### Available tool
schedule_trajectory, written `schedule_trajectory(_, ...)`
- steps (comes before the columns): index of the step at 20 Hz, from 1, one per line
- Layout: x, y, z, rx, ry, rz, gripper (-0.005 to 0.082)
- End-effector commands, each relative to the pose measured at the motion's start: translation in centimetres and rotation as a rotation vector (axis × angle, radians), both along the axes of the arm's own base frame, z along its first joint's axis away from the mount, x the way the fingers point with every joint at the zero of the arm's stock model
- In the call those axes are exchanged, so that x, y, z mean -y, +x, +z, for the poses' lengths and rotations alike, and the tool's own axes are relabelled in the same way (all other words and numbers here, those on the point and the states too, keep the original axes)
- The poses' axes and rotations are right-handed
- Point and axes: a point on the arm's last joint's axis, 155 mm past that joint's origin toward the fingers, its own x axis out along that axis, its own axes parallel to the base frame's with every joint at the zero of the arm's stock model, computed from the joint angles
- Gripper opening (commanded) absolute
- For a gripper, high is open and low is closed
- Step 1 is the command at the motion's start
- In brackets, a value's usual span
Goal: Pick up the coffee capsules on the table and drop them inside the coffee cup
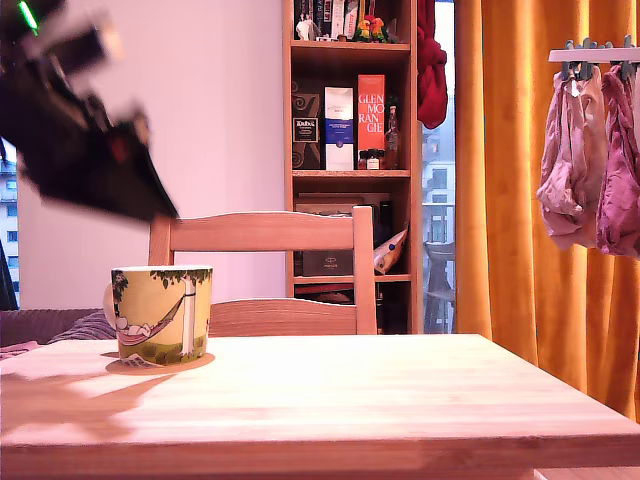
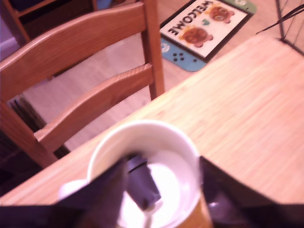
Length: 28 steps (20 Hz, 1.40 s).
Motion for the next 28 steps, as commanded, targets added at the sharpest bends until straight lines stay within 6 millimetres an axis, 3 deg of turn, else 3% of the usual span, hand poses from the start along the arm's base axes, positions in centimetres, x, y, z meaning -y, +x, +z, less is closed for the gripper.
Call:
schedule_trajectory(1,0.0,-0.8,1.1,0.008,-0.021,-0.003,-0.0019)
schedule_trajectory(10,-1.4,-4.5,4.4,0.048,-0.051,0.014,-0.0019)
schedule_trajectory(19,-4.3,-6.9,5.1,0.061,-0.049,0.113,-0.0019)
schedule_trajectory(22,-5.1,-7.9,4.3,0.044,-0.082,0.158,-0.0019)
schedule_trajectory(28,-6.7,-10.1,0.6,-0.009,-0.148,0.257,-0.0019)
